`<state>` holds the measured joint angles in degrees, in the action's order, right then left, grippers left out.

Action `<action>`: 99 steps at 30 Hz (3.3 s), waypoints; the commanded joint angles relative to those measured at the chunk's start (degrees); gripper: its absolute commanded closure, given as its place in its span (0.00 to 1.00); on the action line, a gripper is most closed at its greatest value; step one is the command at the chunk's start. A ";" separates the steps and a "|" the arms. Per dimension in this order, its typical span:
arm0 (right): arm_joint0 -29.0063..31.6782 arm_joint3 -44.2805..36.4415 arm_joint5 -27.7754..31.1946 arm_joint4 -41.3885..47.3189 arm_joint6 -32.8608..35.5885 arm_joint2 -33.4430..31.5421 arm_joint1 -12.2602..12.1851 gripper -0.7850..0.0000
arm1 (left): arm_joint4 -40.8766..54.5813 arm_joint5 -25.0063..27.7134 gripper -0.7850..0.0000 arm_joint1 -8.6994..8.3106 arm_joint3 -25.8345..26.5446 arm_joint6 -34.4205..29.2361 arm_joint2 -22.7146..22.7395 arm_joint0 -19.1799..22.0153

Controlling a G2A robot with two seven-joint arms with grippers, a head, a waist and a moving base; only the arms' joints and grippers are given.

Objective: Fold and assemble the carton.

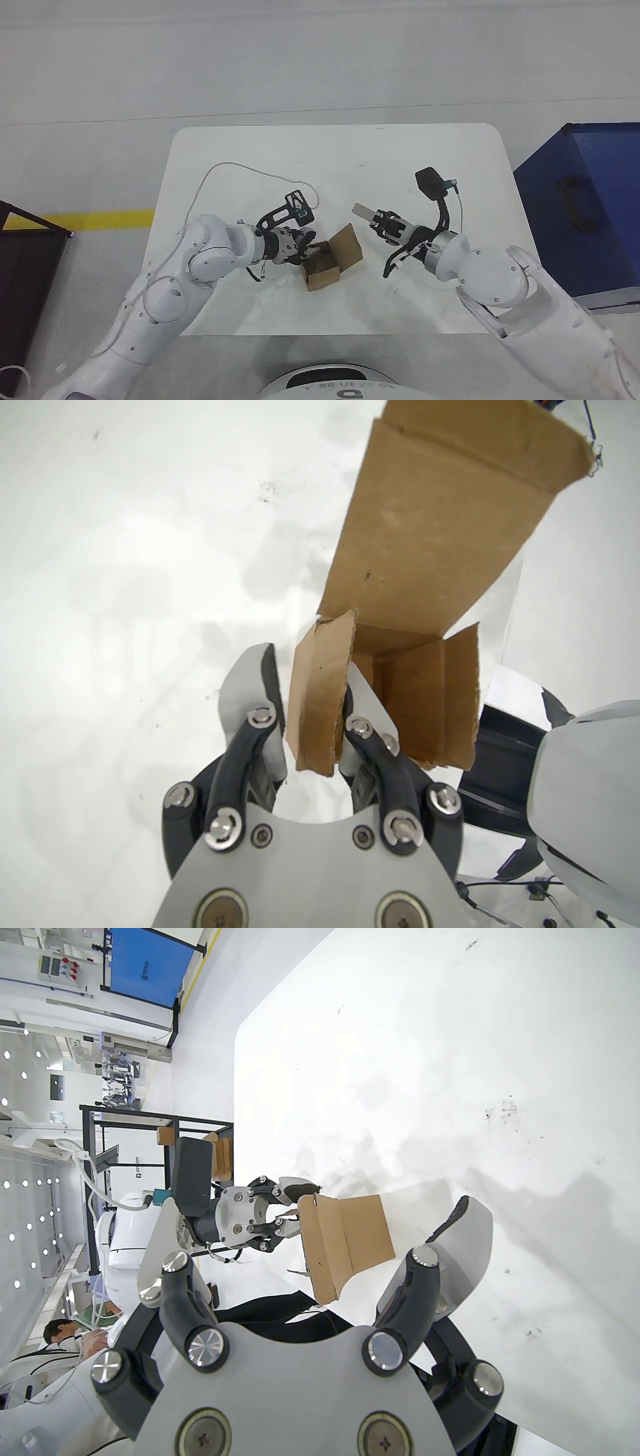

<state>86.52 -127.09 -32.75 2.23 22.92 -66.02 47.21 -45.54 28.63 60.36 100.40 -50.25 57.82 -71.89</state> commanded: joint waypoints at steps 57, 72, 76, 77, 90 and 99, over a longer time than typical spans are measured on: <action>-33.32 32.29 -15.32 -8.96 0.82 33.17 16.86 0.51 | 35.79 -32.48 0.00 1.27 1.72 13.49 28.78 -12.72; -39.01 35.44 -18.95 -12.67 3.66 38.16 21.44 0.75 | 35.79 -32.48 0.00 1.27 1.72 13.49 28.78 -12.72; -39.93 36.48 -20.09 -13.29 4.11 39.21 22.65 1.00 | 35.79 -32.48 0.00 1.27 1.72 13.49 28.78 -12.72; -40.19 36.61 -20.44 -13.73 4.09 39.47 22.91 1.00 | 35.79 -32.48 0.00 1.27 1.72 13.49 28.78 -12.72; -41.08 32.01 -25.25 -24.91 11.47 38.97 20.64 1.00 | 35.79 -32.48 0.00 1.27 1.72 13.49 28.78 -12.72; -39.69 29.70 -25.25 -34.28 22.94 36.78 17.57 1.00 | 35.79 -32.48 0.00 1.27 1.72 13.49 28.78 -12.72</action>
<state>46.54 -97.07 -58.00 -31.41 44.89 -28.75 65.03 -9.75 -3.85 61.63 102.11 -36.76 86.60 -84.61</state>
